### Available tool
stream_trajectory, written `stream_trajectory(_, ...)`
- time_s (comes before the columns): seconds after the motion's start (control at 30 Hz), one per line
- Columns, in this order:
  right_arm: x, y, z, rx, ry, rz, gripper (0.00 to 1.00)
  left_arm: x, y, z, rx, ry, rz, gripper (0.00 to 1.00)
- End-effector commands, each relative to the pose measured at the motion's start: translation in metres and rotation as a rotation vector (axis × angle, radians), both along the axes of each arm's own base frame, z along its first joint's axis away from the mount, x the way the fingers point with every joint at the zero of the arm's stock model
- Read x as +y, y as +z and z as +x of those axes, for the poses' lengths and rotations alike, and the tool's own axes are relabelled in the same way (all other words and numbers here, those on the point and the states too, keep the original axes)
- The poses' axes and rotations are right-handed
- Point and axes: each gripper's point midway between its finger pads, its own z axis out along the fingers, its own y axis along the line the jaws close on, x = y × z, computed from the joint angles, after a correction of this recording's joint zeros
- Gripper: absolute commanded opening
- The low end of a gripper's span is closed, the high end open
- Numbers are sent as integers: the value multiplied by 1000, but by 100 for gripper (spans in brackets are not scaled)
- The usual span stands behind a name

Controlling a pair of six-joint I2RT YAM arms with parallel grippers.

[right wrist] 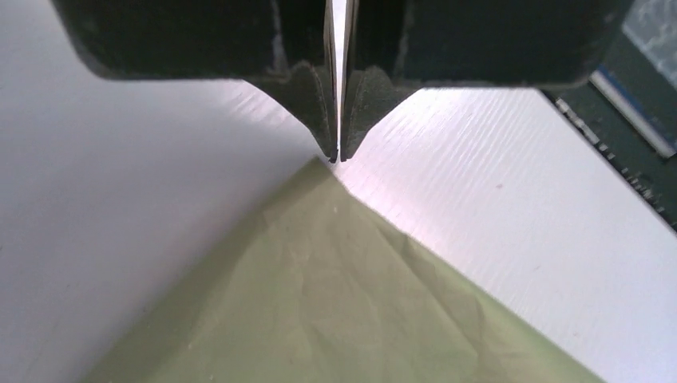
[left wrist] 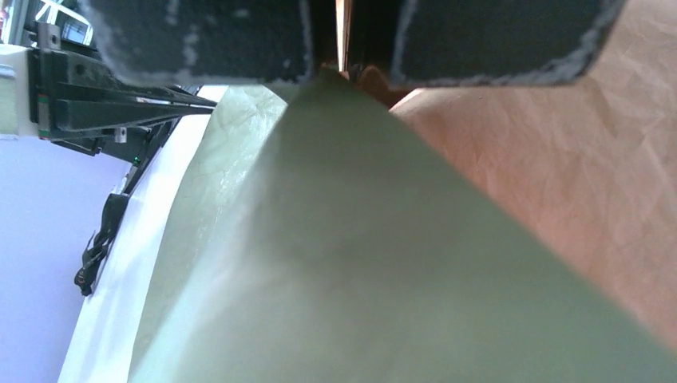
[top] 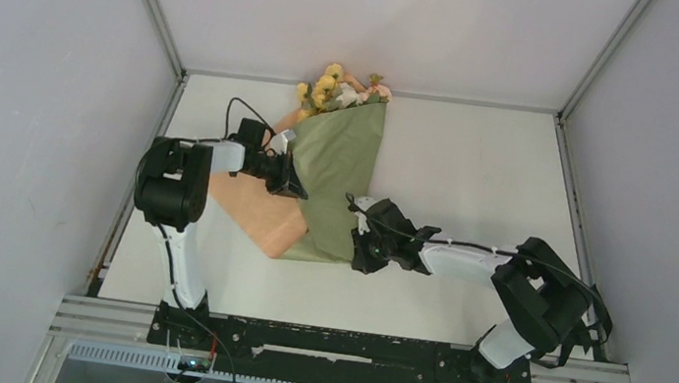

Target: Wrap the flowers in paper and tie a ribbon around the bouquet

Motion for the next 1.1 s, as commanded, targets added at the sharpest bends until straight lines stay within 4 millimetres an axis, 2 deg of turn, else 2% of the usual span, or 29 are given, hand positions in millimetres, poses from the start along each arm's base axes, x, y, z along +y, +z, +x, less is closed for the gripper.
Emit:
stream_trajectory(0.0, 18, 52, 11, -11, 9, 176, 12, 5, 0, -2, -37, -17, 20, 0)
stream_trajectory(0.1, 35, 80, 44, -43, 1, 292, 12, 5, 0, -2, -35, -19, 20, 0)
stream_trajectory(0.17, 47, 82, 70, -57, -18, 320, 13, 5, 0, -3, -34, -20, 24, 0)
stream_trajectory(0.23, 52, 76, 94, -60, -66, 327, 13, 5, -1, -3, -35, -21, 28, 0)
stream_trajectory(0.33, 40, 50, 123, 27, -190, 327, 12, 6, -1, -2, -36, -20, 30, 0)
stream_trajectory(0.43, 16, 20, 133, 87, -305, 255, 12, 6, -1, -3, -39, -21, 36, 0)
stream_trajectory(0.53, -12, 5, 132, 106, -394, 196, 11, 6, -2, -3, -39, -20, 38, 0)
stream_trajectory(0.67, -48, 9, 128, 92, -475, 157, 11, 6, -2, -3, -35, -21, 38, 0)
stream_trajectory(0.77, -59, 19, 123, 73, -478, 160, 15, 5, -1, -4, -41, -26, 36, 0)
stream_trajectory(0.83, -53, 32, 124, 66, -462, 208, 20, 5, -1, -4, -43, -28, 39, 0)
stream_trajectory(0.9, -37, 50, 128, 52, -431, 299, 21, 5, -2, -4, -40, -29, 41, 0)
stream_trajectory(0.97, -14, 66, 127, 34, -367, 378, 18, 5, -2, -4, -39, -28, 43, 0)
stream_trajectory(1.07, 34, 76, 107, 69, -211, 429, 14, 5, -3, -5, -39, -27, 47, 0)
